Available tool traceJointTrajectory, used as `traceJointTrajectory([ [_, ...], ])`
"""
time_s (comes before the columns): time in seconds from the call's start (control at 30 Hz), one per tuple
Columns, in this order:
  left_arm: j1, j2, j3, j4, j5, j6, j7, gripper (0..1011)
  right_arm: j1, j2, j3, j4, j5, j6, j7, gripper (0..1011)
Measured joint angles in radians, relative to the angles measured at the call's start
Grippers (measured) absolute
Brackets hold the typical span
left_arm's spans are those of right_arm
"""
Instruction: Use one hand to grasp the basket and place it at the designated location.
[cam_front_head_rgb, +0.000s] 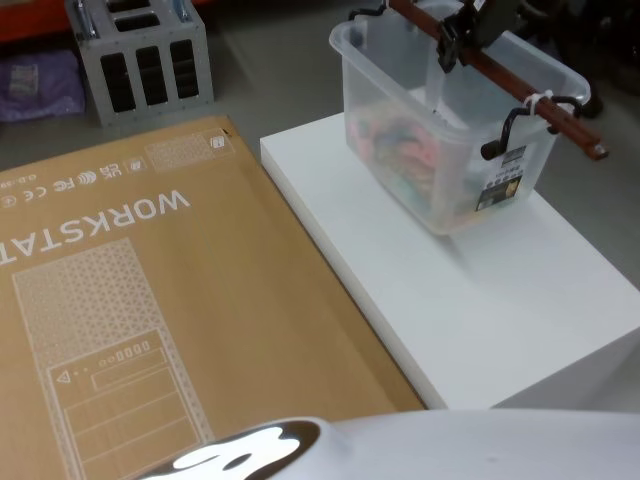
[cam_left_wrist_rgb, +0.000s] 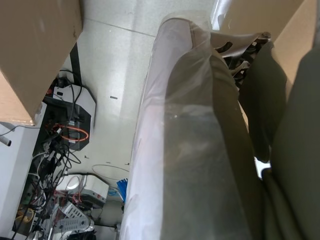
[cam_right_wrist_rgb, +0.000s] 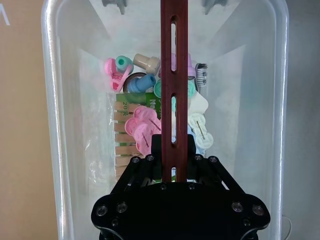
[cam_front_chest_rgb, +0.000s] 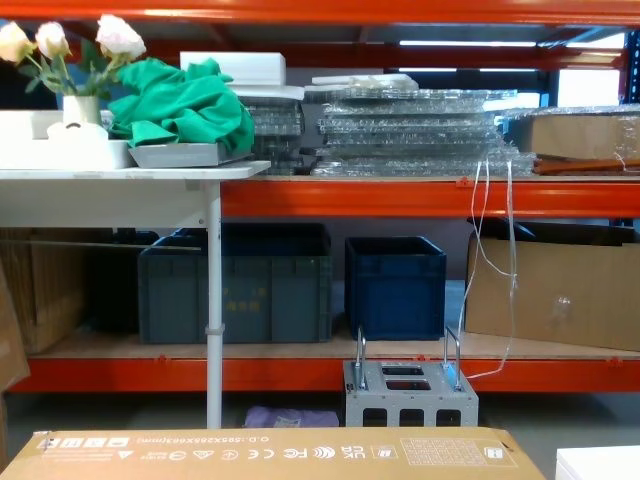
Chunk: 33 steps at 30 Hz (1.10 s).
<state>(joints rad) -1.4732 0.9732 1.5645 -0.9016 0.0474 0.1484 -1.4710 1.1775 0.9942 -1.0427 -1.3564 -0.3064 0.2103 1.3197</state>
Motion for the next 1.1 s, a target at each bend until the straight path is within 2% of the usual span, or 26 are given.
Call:
traceJointTrajectory([
  [0.37,0.000,0.000,0.000,0.000,0.000,0.000,0.000,0,-0.013,-0.039,-0.002,0.054,-0.029,-0.002,0.012,242],
  [0.8,0.000,0.000,0.000,0.000,0.000,0.000,0.000,0,-0.031,-0.100,-0.018,0.127,-0.066,-0.034,0.045,242],
  [1.1,0.000,0.000,0.000,0.000,0.000,0.000,0.000,0,-0.045,-0.126,-0.020,0.158,-0.079,-0.057,0.066,242],
])
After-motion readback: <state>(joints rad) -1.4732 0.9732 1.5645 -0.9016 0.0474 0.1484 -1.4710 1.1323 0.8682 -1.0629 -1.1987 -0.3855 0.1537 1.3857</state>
